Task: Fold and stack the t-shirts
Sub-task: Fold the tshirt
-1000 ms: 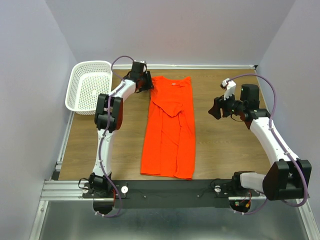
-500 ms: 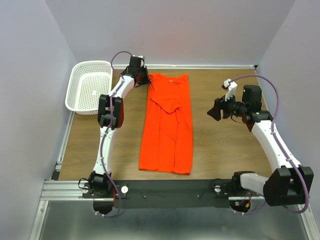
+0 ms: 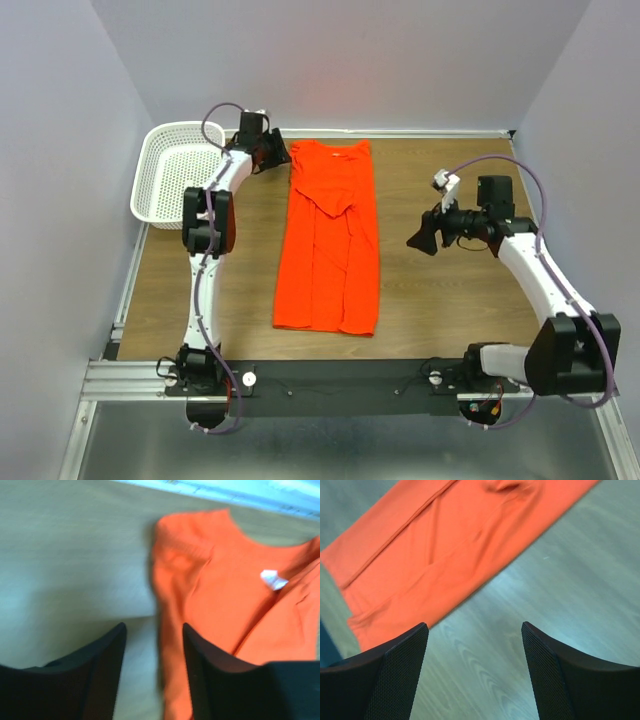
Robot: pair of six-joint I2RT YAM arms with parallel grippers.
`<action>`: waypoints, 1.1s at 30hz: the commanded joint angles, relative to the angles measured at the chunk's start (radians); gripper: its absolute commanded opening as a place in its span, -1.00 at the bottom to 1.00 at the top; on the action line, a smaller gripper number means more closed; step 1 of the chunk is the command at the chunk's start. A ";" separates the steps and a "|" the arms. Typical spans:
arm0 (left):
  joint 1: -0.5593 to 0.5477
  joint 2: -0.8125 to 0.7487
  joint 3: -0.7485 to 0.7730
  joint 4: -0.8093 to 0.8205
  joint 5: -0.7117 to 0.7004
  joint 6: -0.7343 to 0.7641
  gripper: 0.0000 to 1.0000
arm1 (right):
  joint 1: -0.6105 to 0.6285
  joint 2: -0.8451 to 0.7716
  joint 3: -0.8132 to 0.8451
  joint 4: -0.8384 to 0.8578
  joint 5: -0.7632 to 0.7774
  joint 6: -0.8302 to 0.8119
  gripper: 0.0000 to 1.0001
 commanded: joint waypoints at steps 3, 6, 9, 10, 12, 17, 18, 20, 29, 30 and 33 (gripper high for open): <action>0.011 -0.444 -0.330 0.062 -0.219 0.102 0.29 | 0.250 0.148 0.030 -0.421 -0.131 -0.624 0.60; 0.009 -0.741 -0.675 0.176 -0.214 0.079 0.40 | 0.443 0.072 -0.113 -0.366 0.016 -0.901 0.63; 0.009 -1.045 -0.943 0.267 -0.131 0.048 0.58 | 0.553 0.022 -0.200 -0.243 0.096 -0.945 0.70; 0.009 -1.163 -1.081 0.264 -0.096 0.016 0.59 | 0.612 0.010 -0.200 -0.237 0.115 -0.948 0.69; 0.008 -1.266 -1.283 0.250 0.020 -0.057 0.58 | 0.662 -0.007 -0.219 -0.202 0.136 -0.943 0.68; -0.023 -1.579 -1.631 0.200 0.164 -0.210 0.54 | 0.877 -0.057 -0.338 -0.033 0.312 -0.882 0.67; -0.044 -1.624 -1.672 0.174 0.170 -0.236 0.52 | 0.893 -0.053 -0.352 0.019 0.332 -0.860 0.67; -0.078 -1.739 -1.775 0.142 0.164 -0.324 0.47 | 0.908 -0.036 -0.362 0.045 0.357 -0.847 0.65; -0.296 -1.708 -1.791 -0.096 0.014 -0.429 0.40 | 0.914 -0.040 -0.357 0.097 0.380 -0.787 0.62; -0.301 -1.684 -1.796 -0.115 0.010 -0.429 0.38 | 0.914 -0.045 -0.358 0.101 0.388 -0.785 0.62; -0.319 -1.589 -1.768 -0.213 -0.023 -0.412 0.36 | 0.914 -0.053 -0.366 0.107 0.423 -0.781 0.62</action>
